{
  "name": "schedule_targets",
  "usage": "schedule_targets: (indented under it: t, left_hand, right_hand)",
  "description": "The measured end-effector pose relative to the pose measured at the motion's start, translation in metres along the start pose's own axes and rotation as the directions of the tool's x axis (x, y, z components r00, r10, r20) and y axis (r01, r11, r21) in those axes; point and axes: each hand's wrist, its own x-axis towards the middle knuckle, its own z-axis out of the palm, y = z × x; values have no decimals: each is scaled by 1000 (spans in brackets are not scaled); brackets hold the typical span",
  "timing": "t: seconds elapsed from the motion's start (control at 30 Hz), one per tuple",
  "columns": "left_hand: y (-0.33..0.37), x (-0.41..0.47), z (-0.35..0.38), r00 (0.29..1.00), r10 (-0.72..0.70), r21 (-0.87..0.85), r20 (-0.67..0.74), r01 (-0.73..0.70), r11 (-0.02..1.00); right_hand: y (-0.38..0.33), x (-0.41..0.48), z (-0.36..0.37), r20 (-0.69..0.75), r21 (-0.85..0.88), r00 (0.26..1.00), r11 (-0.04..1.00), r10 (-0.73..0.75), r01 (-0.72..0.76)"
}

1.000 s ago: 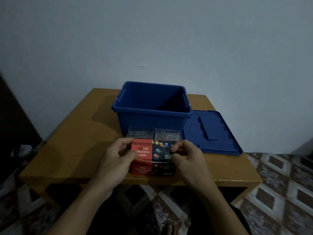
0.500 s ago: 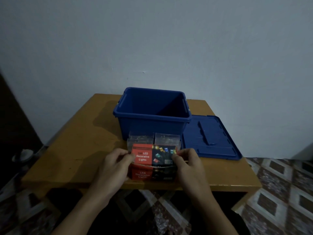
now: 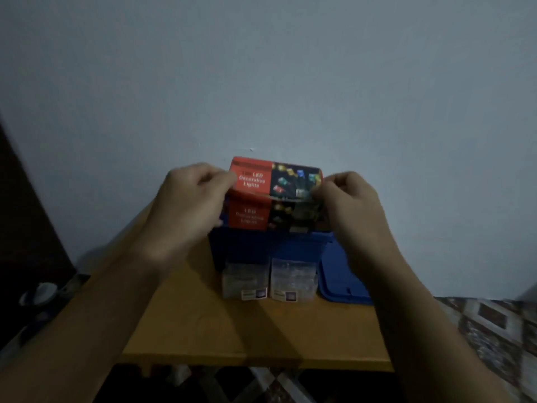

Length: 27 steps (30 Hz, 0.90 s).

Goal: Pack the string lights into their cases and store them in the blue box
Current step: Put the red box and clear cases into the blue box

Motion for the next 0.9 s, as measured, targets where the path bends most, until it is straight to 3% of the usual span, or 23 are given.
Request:
schedule_targets:
  t: [0.1,0.3,0.43,0.47,0.5,0.6,0.73,0.83,0.9]
  left_hand:
    - [3,49,17,1000,-18,112,17,16,994]
    - [-28,110,53,968,-227,332,109,180,926]
    - [-45,126,66,904,-382,439,189,271,857]
    - [-48,128,68,892,-403,455,202,279,846]
    - [-50,131,70,886,-413,468,208,281,838]
    - [-53,136,74,888,-416,496,196,276,823]
    - [-55,135,75,851,-454,461,264,301,834]
    - [-55,130,75,872,-430,406,236,314,858]
    - [-53,125,74,910,-354,428,216,238,872]
  right_hand:
    - [1,53,10,-17,-24,998,997,68,-69]
    - [43,119,45,-41,-161,979,965,201,-205]
    - [60,134,64,77,-144,923,920,377,-363]
    - [59,131,67,95,-255,897,881,432,-398]
    - [62,128,69,114,-354,909,871,401,-340]
    - [73,137,76,83,-216,910,898,407,-382]
    - [75,141,83,139,-327,914,889,381,-321]
    - [71,137,79,156,-409,915,868,371,-282]
    - [68,137,77,152,-461,935,860,319,-219]
